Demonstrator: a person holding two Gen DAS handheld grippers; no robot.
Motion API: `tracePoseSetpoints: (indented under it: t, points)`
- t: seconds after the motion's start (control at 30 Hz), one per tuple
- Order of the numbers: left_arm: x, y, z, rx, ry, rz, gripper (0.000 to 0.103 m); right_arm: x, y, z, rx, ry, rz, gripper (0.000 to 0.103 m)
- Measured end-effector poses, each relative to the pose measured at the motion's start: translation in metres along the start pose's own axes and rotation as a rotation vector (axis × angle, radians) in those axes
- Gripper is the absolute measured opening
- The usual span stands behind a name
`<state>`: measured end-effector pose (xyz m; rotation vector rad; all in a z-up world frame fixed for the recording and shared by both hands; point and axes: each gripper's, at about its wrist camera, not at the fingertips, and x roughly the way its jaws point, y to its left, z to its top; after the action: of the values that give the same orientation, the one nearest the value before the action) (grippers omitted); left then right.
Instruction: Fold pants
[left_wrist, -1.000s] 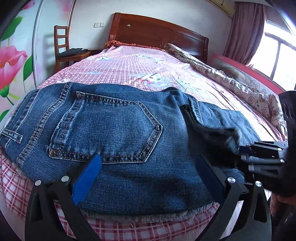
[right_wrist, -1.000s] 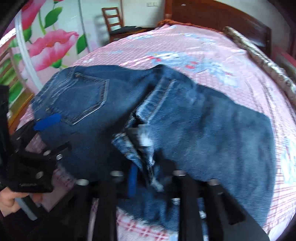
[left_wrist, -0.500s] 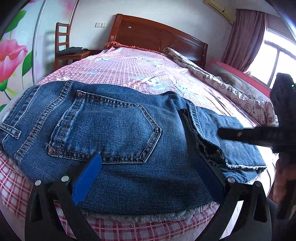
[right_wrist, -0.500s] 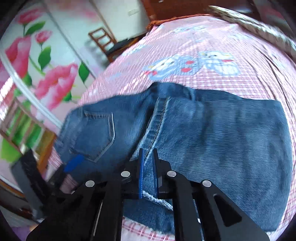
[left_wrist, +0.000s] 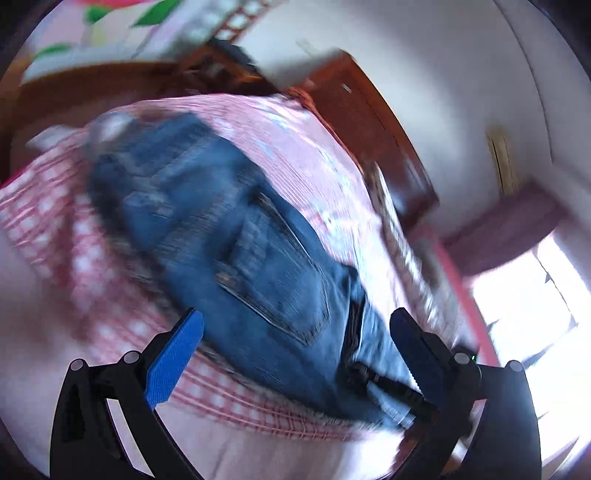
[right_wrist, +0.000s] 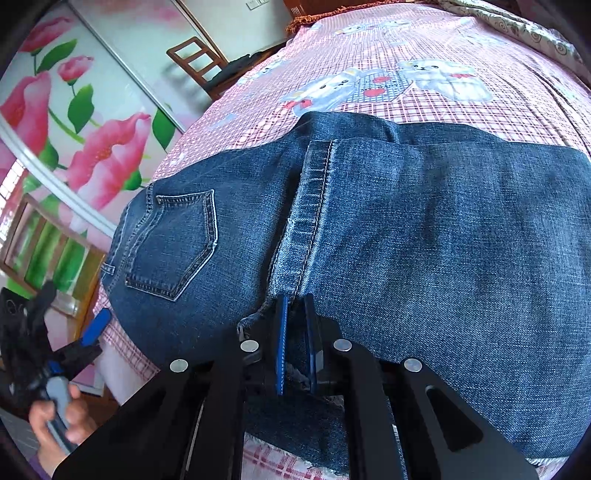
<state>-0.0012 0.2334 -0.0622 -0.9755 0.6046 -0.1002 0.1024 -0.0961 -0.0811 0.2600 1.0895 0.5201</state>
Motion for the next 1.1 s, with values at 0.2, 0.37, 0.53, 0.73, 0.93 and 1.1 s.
tracePoseSetpoints:
  t: [0.2,0.37,0.53,0.73,0.93,1.1]
  points:
    - [-0.014,0.049,0.023,-0.325,-0.072,-0.033,0.101,0.004,0.002,-0.002,-0.003,-0.007,0.005,0.008]
    - [-0.005,0.055,0.031,-0.468,-0.079,0.017,0.101,0.004,0.001,-0.004,0.0,-0.01,0.012,0.008]
    - [0.009,0.055,0.037,-0.538,-0.094,0.056,0.101,0.003,0.0,-0.005,0.003,-0.014,0.015,0.008]
    - [0.019,0.058,0.042,-0.551,-0.125,0.044,0.101,0.002,-0.002,-0.005,0.016,-0.017,0.024,0.008]
    - [0.002,0.063,0.029,-0.533,-0.218,0.006,0.095,0.0,-0.005,-0.006,0.024,-0.021,0.034,0.008]
    - [0.007,0.065,0.027,-0.55,-0.152,0.134,0.031,0.0,-0.006,-0.006,0.031,-0.023,0.036,0.008]
